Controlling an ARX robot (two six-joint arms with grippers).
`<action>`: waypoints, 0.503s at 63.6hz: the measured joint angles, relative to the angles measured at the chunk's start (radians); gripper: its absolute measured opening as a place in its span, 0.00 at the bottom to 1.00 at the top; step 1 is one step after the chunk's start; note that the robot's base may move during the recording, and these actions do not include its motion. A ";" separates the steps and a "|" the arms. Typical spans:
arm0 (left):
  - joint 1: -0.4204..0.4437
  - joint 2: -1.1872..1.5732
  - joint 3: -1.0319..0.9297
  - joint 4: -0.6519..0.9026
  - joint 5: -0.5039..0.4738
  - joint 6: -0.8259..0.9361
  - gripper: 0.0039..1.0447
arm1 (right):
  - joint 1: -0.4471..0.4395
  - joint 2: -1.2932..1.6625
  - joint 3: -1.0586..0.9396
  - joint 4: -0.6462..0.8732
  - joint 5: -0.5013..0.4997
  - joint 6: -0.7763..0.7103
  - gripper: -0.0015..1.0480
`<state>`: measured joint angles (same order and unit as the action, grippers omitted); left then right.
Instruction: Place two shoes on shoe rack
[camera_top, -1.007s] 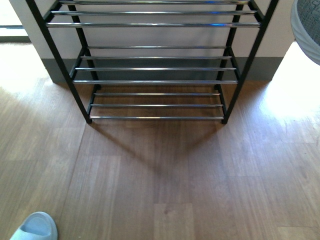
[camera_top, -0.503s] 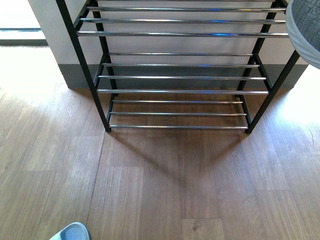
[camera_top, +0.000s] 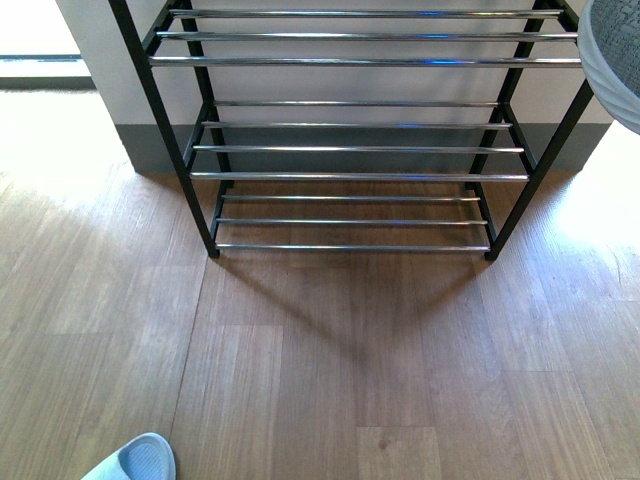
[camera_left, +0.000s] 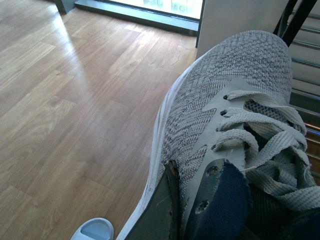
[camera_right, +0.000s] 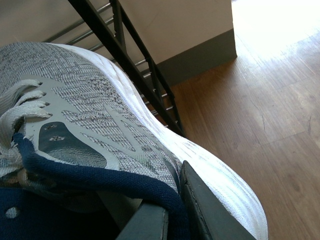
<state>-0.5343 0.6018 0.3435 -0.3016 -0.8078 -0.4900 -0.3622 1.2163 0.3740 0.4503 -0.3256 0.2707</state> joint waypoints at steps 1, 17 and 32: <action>0.000 0.000 0.000 0.000 0.001 0.000 0.01 | 0.000 0.000 0.000 0.000 0.000 0.000 0.04; 0.000 0.000 0.000 0.000 0.003 0.000 0.01 | 0.000 0.000 0.000 0.000 -0.001 0.000 0.04; 0.000 0.000 0.000 0.000 0.005 0.000 0.01 | 0.000 0.000 -0.002 0.000 0.000 0.000 0.04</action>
<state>-0.5343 0.6018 0.3431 -0.3016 -0.8032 -0.4900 -0.3622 1.2163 0.3725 0.4500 -0.3256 0.2707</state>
